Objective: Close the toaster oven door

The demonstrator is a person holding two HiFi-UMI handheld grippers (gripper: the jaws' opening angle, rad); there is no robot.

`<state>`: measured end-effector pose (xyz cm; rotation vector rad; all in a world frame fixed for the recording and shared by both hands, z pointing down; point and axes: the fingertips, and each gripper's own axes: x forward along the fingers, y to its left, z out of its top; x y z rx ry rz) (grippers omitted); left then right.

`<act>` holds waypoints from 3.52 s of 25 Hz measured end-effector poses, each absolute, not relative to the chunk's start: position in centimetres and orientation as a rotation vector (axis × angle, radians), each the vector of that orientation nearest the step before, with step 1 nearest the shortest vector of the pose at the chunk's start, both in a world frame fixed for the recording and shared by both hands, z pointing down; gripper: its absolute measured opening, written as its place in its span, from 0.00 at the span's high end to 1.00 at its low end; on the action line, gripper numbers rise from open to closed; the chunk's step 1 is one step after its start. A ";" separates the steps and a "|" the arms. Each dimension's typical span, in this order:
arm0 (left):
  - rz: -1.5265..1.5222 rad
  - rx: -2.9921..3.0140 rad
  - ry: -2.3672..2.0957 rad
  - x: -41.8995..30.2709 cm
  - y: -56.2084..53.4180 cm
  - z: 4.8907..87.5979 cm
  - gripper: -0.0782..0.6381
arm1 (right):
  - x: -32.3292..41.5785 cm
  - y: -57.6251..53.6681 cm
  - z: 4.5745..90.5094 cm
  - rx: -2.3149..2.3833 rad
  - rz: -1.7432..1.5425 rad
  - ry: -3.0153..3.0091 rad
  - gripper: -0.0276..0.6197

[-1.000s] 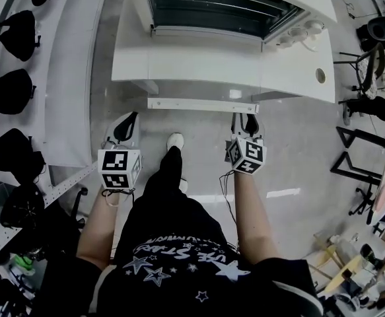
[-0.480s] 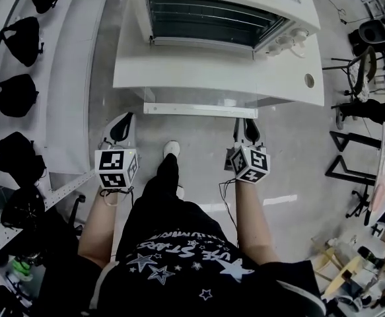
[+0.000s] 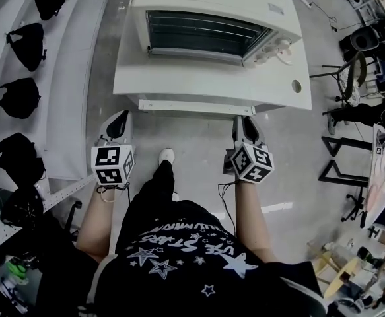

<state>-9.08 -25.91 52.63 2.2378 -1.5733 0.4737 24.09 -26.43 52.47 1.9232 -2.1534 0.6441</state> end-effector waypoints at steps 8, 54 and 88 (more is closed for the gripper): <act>0.436 2.271 -1.583 -8.7 -26.4 50.3 0.86 | 24.2 -27.4 49.2 1.919 0.663 -2.137 0.83; 0.243 2.480 -1.558 -7.0 -37.7 42.2 0.86 | 24.1 -40.2 36.1 2.062 0.583 -2.190 0.84; 0.177 2.480 -1.559 -6.1 -38.4 40.6 0.86 | 23.5 -42.0 34.1 2.052 0.512 -2.255 0.76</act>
